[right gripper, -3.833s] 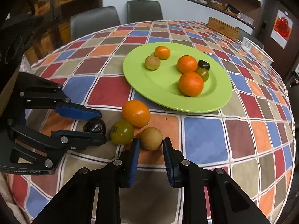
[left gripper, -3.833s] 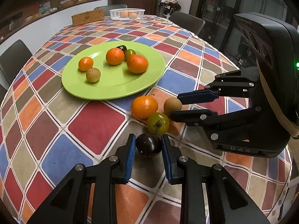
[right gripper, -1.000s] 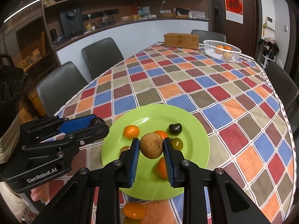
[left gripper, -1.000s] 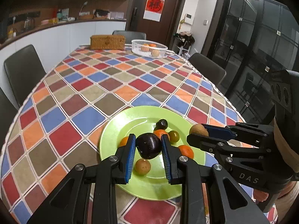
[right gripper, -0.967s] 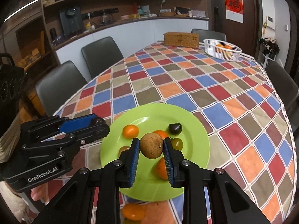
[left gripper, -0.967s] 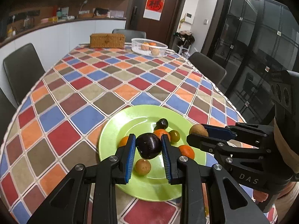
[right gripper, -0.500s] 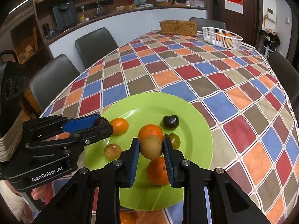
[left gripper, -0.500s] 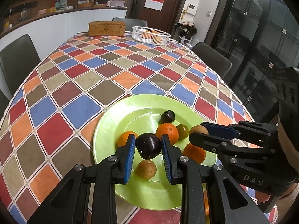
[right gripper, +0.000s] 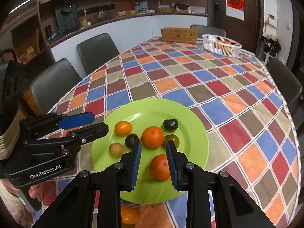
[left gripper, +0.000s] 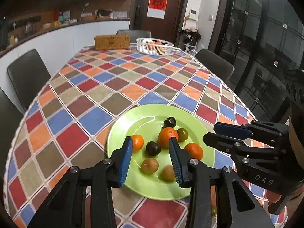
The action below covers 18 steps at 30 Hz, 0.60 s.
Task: Organize fruits
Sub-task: 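Withdraw both tools from the plate toward the last fruits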
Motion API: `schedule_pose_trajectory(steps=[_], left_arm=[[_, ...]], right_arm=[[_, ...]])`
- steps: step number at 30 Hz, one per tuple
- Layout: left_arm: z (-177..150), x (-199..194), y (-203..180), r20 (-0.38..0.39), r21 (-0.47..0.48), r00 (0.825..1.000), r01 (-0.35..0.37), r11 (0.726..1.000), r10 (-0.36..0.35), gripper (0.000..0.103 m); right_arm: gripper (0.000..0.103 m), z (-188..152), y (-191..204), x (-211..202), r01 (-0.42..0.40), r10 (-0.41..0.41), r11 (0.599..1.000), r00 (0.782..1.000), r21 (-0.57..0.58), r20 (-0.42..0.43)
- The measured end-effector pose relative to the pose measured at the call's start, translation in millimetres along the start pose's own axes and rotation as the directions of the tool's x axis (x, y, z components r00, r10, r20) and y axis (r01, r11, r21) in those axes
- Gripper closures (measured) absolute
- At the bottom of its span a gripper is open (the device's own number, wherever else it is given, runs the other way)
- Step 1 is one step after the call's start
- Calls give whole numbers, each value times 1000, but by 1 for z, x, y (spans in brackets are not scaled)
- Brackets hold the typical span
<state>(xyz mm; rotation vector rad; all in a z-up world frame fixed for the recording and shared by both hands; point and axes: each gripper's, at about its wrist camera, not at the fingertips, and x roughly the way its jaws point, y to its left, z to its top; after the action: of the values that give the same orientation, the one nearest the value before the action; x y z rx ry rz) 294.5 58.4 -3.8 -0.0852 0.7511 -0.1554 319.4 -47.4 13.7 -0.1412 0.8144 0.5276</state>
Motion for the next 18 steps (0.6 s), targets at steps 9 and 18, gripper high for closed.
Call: schedule_pose_trajectory(steps=[9,18], left_arm=[[-11,-48,-12,55,24,998,-40,999,38,53],[-36,-84,-20,77,34,994,-74,997,71,45]], right_arm=[[69,-8,20,-49,25,-22,999,997,-45,69],[64,-32,35,-73,31,-29,999,997,-42,67]])
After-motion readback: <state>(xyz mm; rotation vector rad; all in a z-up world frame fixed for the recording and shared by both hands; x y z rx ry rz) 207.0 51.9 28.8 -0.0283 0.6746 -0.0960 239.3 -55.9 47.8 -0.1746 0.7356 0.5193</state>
